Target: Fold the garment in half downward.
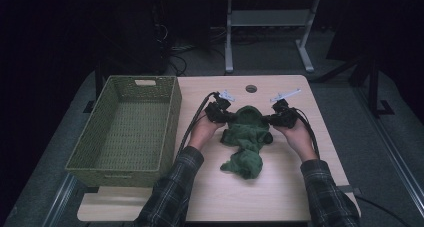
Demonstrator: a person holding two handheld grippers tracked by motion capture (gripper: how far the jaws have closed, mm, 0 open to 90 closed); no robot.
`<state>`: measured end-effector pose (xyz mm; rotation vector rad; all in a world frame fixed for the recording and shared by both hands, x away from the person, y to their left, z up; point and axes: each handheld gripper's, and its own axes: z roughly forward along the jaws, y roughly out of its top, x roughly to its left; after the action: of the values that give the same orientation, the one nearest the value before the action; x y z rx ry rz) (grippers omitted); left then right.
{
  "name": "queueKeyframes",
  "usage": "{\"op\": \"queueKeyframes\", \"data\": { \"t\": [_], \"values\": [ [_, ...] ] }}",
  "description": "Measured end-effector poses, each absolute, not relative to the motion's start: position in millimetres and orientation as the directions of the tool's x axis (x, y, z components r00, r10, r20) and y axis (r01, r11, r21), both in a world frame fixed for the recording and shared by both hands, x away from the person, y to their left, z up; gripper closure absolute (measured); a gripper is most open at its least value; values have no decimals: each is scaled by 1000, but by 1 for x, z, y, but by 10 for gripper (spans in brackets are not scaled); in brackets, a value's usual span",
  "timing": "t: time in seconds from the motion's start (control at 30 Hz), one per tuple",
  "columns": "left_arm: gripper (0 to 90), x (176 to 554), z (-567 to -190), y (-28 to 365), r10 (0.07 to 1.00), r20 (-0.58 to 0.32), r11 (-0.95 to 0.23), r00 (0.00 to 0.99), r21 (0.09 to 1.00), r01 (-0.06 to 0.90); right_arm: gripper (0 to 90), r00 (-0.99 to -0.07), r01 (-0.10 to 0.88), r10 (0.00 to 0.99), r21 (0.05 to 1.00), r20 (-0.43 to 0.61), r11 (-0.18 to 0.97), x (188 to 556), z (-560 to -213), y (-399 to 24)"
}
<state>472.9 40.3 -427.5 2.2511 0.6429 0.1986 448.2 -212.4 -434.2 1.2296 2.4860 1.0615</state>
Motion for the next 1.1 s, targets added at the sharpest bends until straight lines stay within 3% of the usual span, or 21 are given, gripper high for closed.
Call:
{"op": "queueKeyframes", "data": {
  "t": [0.43,1.1],
  "values": [
    [866,453,-386,43,488,12,-546,873,784,295,875,-652,578,742,733,152,358,438,-397,-227],
    [860,397,-382,58,441,-6,-501,897,828,252,875,-739,483,662,785,128,388,378,-389,-221]
  ]
}}
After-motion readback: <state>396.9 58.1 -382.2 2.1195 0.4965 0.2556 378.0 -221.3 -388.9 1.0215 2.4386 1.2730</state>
